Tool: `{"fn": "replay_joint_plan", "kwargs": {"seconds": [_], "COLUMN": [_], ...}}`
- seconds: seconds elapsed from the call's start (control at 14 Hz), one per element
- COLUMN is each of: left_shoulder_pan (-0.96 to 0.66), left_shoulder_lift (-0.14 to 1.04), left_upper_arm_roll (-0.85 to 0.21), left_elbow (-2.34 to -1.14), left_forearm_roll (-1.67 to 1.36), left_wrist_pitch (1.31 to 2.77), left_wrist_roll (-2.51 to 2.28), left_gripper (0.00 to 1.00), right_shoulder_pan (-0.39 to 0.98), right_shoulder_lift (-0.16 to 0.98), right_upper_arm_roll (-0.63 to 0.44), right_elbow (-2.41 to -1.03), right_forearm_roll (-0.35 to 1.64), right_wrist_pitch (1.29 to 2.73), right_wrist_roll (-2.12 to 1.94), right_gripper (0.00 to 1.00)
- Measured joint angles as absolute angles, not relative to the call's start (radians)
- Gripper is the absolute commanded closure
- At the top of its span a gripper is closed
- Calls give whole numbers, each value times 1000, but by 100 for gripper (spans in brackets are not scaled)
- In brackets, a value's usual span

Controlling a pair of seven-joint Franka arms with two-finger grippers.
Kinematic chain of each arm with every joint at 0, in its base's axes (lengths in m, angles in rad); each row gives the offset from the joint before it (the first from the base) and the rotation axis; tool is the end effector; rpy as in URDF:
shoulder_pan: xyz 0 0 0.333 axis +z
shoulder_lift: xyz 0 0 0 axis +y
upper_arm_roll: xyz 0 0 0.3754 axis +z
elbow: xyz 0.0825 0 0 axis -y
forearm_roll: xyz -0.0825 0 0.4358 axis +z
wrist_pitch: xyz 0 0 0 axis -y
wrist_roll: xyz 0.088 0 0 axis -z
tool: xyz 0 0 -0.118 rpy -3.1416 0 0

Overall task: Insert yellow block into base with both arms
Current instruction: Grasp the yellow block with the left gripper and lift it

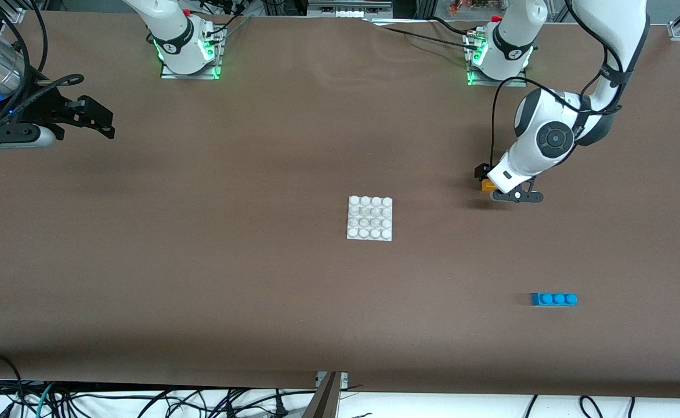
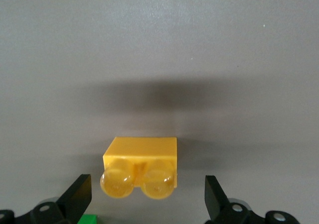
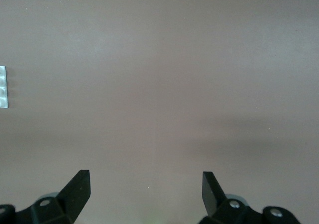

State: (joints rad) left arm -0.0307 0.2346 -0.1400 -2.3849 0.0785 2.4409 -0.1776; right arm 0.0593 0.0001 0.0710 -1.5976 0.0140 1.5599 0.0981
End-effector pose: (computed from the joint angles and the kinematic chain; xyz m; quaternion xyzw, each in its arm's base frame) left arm 0.5145 -0.0900 0.2118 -0.9957 0.0282 0.0851 0.0213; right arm 0.5985 0.0801 0.6579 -0.9997 -0.0160 0.0196 0.0048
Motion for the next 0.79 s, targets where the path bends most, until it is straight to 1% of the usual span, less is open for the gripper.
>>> {"fn": "replay_joint_plan", "kwargs": {"seconds": [0.07, 0.14, 0.22, 0.5, 0.57, 0.65, 0.79], "left_shoulder_pan": [-31, -31, -31, -31, -30, -30, -29], "left_shoulder_lift": [240, 246, 250, 253, 253, 253, 253], "left_upper_arm_roll": [-139, -139, -139, -138, -138, -137, -135], "left_elbow": [-2387, -2387, -2387, -2387, -2388, -2390, -2392], "left_forearm_roll": [79, 79, 79, 79, 79, 79, 84], "left_wrist_pitch": [2452, 2458, 2462, 2465, 2465, 2465, 2465], "left_wrist_roll": [-178, -178, -178, -178, -177, -176, -174], "left_gripper": [3, 10, 15, 17, 25, 36, 65], "right_shoulder_pan": [59, 59, 60, 60, 60, 60, 60], "right_shoulder_lift": [0, 0, 0, 0, 0, 0, 0], "right_upper_arm_roll": [72, 75, 78, 80, 81, 82, 82], "right_elbow": [-1598, -1598, -1598, -1597, -1597, -1597, -1597], "right_forearm_roll": [14, 14, 14, 14, 14, 14, 14], "right_wrist_pitch": [1560, 1560, 1560, 1560, 1560, 1560, 1560], "right_wrist_roll": [98, 98, 98, 98, 98, 98, 98], "right_gripper": [1, 1, 1, 1, 1, 1, 1]}}
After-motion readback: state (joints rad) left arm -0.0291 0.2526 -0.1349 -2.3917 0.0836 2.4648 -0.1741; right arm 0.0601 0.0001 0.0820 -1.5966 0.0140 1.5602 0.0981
